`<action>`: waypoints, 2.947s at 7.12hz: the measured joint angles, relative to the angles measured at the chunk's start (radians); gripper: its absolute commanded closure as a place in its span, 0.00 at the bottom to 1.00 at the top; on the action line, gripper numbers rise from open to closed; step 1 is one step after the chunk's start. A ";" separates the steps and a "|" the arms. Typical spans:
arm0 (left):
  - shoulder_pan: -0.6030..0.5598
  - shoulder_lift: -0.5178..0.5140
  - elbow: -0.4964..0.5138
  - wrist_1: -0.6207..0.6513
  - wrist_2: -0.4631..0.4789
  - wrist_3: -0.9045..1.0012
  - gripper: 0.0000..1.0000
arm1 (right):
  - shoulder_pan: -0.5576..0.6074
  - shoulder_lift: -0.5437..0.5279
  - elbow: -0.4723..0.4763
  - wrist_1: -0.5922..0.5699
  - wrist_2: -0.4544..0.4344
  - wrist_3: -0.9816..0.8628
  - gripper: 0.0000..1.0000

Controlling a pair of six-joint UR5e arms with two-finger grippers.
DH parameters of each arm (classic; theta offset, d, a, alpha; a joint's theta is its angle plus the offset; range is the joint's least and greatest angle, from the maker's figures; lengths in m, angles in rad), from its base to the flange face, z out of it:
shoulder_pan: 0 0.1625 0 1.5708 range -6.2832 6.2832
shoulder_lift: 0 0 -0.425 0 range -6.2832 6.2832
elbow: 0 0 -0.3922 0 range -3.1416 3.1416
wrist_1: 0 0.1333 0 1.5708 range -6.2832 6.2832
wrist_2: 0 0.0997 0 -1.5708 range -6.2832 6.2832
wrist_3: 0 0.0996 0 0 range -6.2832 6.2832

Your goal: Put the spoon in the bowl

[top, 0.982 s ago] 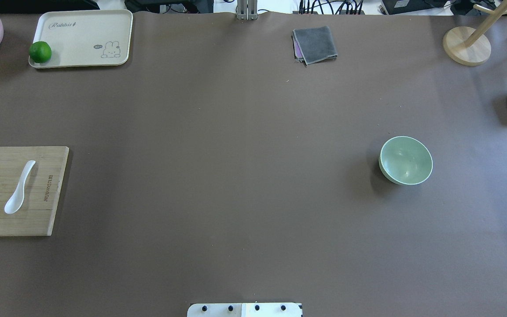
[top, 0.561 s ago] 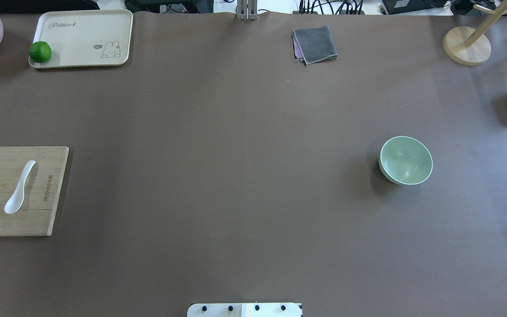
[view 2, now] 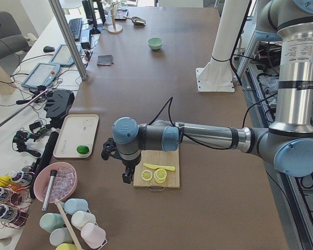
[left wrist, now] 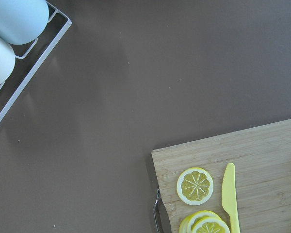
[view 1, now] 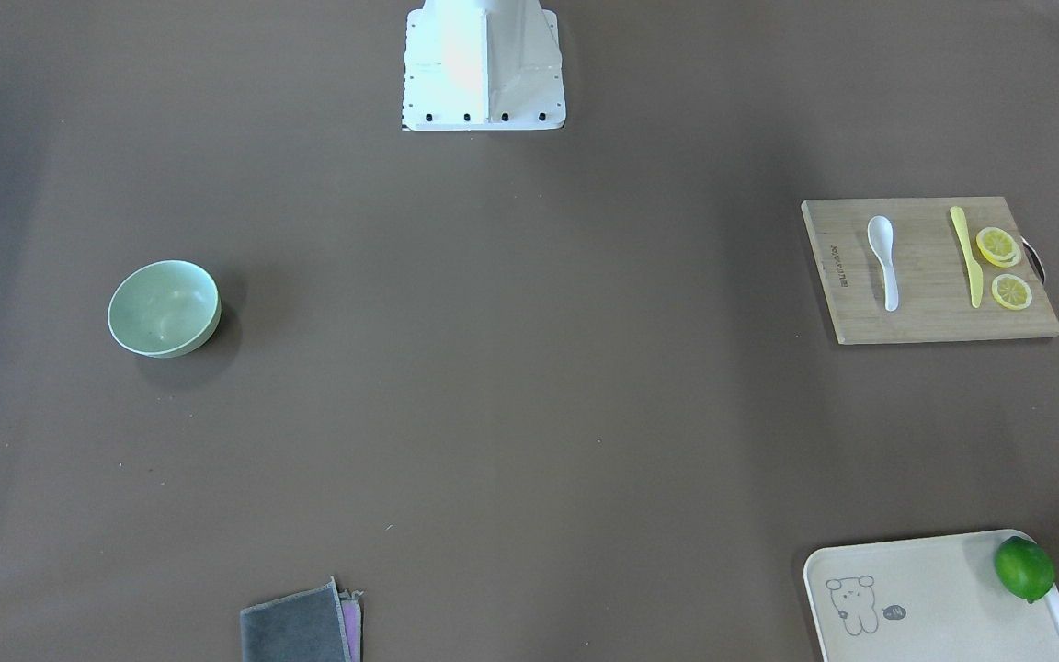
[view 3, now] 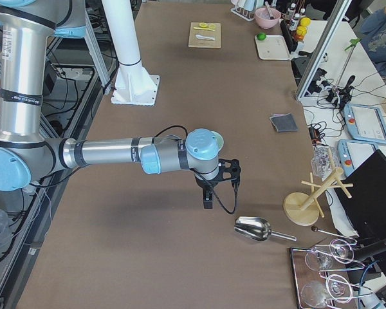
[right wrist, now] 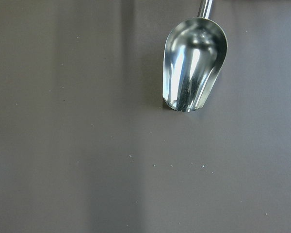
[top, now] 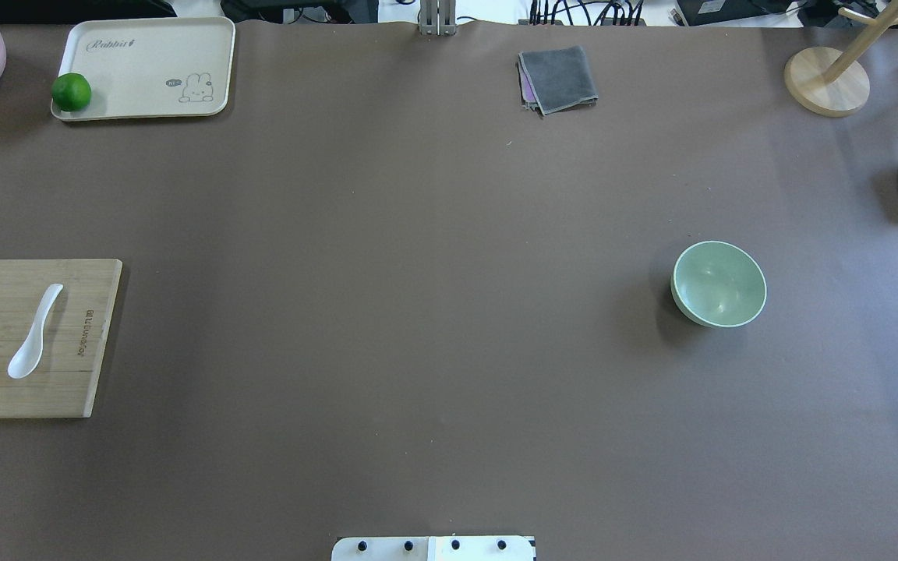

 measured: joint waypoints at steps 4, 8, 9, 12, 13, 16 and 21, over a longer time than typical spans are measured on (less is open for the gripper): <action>0.002 -0.004 -0.015 -0.022 -0.003 0.000 0.02 | 0.000 -0.001 0.002 0.001 0.031 0.001 0.00; 0.007 0.005 -0.023 -0.096 -0.006 0.003 0.02 | 0.000 -0.001 0.029 0.003 0.061 0.004 0.00; 0.007 0.012 -0.023 -0.110 -0.007 0.003 0.02 | -0.002 -0.001 0.036 0.025 0.087 0.008 0.00; 0.055 0.018 -0.025 -0.211 -0.033 -0.187 0.03 | -0.109 -0.010 0.044 0.178 0.118 0.197 0.00; 0.101 0.015 -0.025 -0.276 -0.034 -0.286 0.03 | -0.183 -0.003 0.045 0.244 0.082 0.305 0.00; 0.180 -0.004 -0.013 -0.351 -0.016 -0.419 0.03 | -0.405 0.072 0.036 0.336 -0.037 0.548 0.00; 0.192 -0.030 0.016 -0.355 -0.011 -0.464 0.03 | -0.603 0.242 -0.131 0.341 -0.167 0.656 0.13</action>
